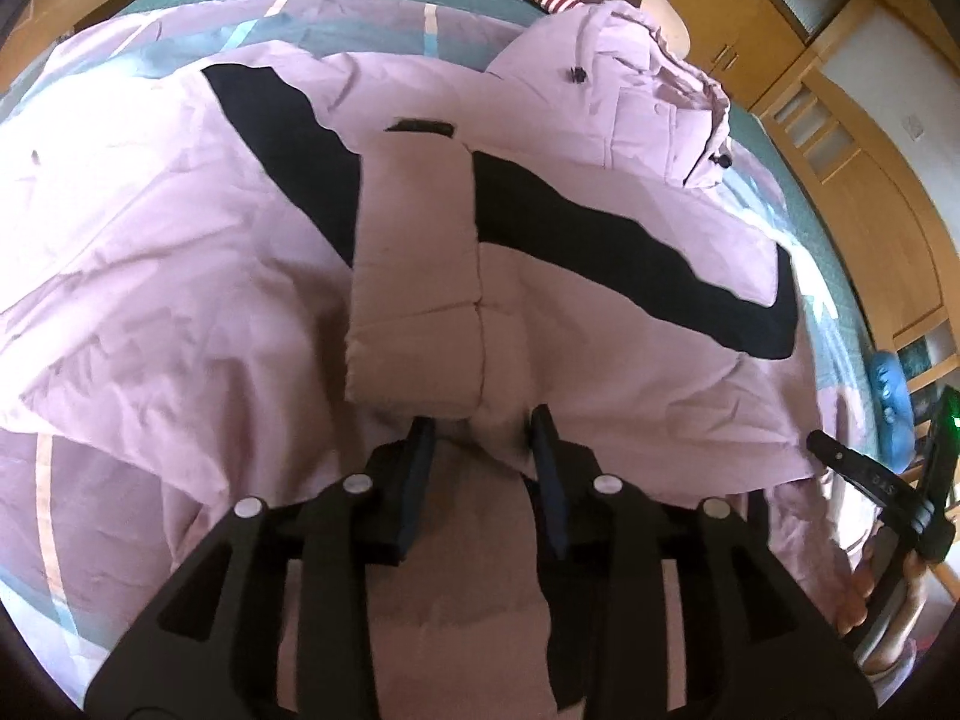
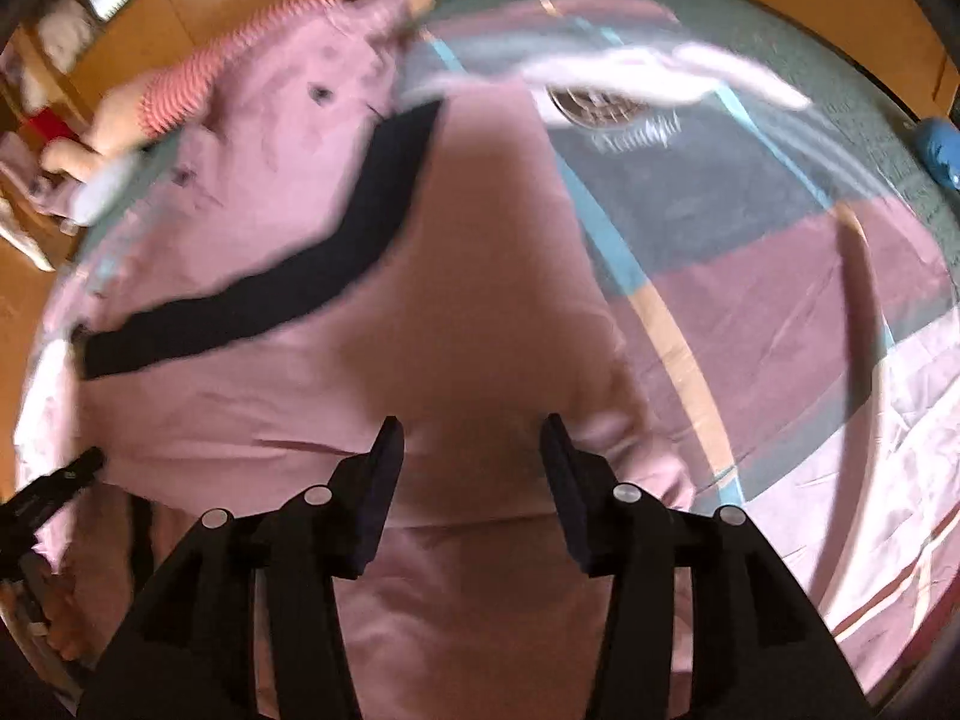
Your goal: Fold large clothes
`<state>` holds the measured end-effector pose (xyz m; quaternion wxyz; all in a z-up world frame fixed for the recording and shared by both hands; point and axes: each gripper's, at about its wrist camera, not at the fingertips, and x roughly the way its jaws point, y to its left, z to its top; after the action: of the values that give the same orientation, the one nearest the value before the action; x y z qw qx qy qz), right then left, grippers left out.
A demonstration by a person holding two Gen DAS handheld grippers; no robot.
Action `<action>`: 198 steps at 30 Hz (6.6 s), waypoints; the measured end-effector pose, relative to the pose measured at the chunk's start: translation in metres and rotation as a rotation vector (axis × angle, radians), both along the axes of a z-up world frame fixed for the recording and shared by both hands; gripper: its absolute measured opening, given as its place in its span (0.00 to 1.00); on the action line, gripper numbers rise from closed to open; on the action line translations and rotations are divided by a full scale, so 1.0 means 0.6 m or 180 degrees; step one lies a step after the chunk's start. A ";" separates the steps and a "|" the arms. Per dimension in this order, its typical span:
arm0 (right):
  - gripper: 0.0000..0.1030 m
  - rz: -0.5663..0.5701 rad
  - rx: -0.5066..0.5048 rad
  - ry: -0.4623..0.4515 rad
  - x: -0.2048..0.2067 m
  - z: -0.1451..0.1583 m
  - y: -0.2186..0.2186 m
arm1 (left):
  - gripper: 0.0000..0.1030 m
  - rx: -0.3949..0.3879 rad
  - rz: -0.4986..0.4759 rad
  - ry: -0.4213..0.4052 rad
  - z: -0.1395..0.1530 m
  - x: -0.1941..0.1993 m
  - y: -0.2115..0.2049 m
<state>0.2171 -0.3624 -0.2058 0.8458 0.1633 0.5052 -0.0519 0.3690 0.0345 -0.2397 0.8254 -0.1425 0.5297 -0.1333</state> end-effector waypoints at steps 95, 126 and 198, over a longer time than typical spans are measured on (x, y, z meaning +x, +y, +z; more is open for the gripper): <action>0.78 -0.0453 -0.0277 -0.0736 -0.016 0.046 -0.025 | 0.98 0.0881 -0.0075 -0.0660 0.073 -0.061 0.002; 0.23 0.0269 -0.0319 -0.0169 0.033 -0.028 0.048 | 0.98 0.1382 0.0140 -0.0103 -0.031 -0.018 0.023; 0.09 -0.0439 -0.0343 0.0000 0.693 -0.042 -0.013 | 0.98 0.0864 0.0178 -0.0314 -0.033 -0.004 0.030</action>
<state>0.6326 -0.3703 -0.2312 0.8478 0.1519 0.4892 -0.1372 0.3667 0.0524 -0.2595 0.8655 -0.0375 0.4975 -0.0443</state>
